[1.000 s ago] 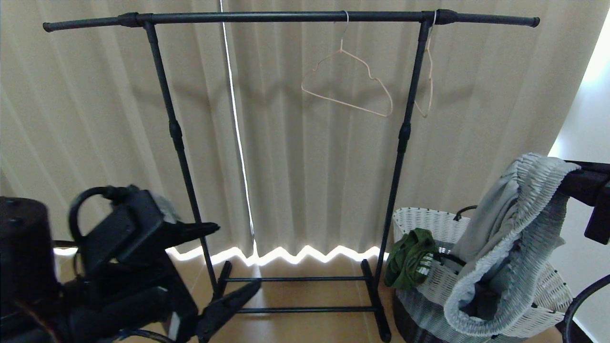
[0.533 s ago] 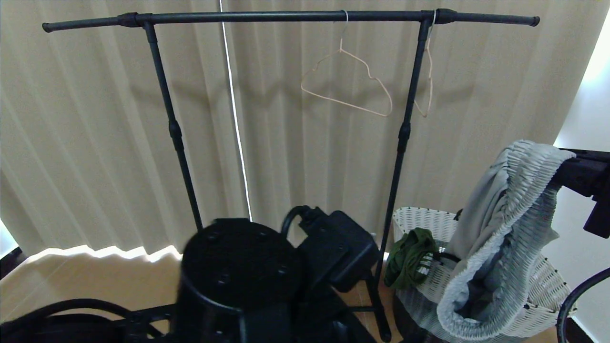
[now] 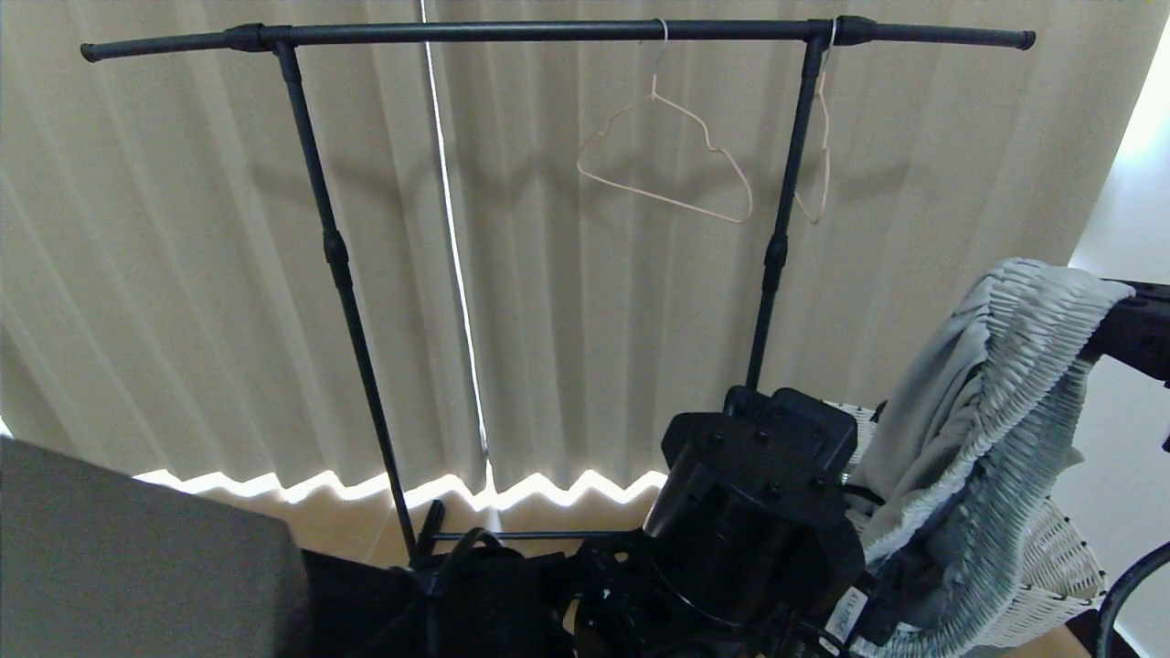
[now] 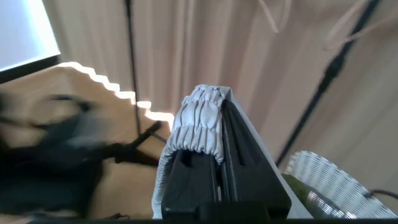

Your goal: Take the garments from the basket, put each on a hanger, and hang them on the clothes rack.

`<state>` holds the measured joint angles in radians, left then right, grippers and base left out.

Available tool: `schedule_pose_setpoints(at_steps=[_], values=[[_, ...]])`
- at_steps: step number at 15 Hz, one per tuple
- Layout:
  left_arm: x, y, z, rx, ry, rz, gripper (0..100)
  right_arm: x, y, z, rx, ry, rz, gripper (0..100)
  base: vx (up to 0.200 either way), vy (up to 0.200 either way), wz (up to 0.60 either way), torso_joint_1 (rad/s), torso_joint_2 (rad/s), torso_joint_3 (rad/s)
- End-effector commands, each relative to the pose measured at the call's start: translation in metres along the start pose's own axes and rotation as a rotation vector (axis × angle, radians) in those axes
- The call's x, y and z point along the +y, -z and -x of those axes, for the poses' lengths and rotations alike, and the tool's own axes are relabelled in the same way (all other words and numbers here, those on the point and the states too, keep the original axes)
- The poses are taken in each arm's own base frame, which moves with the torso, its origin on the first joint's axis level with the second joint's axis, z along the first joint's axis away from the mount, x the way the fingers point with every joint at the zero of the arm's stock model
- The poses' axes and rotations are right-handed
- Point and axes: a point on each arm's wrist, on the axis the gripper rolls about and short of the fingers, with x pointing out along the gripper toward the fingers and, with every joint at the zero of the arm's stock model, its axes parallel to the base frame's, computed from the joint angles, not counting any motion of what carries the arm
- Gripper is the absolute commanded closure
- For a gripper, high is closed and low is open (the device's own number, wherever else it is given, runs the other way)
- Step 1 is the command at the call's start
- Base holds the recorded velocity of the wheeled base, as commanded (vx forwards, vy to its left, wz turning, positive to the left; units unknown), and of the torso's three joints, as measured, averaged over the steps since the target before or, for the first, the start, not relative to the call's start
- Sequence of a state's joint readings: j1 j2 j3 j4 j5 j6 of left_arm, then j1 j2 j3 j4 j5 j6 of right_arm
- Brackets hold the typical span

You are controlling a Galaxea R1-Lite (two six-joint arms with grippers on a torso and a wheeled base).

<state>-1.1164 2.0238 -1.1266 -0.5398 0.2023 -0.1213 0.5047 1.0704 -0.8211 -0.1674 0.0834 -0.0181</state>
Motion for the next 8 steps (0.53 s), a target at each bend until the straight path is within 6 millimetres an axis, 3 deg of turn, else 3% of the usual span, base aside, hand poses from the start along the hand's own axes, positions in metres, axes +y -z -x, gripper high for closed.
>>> schedule_pose_setpoints(at_steps=[1, 3, 8], values=[[0.002, 0.017, -0.026, 0.043, -0.023, -0.004, 0, 0.002, -0.004, 0.012, -0.039, -0.031, 0.003, 100, 0.0, 0.0, 0.0, 0.0, 0.0, 0.0], [0.009, 0.024, -0.033, 0.066, -0.047, 0.003, 0, 0.003, -0.007, 0.019, -0.064, -0.041, 0.005, 100, 0.0, 0.0, 0.0, 0.0, 0.0, 0.0], [0.015, 0.034, -0.028, 0.1, -0.06, -0.001, 0, 0.002, -0.007, 0.019, -0.062, -0.037, 0.005, 100, 0.0, 0.0, 0.0, 0.0, 0.0, 0.0]])
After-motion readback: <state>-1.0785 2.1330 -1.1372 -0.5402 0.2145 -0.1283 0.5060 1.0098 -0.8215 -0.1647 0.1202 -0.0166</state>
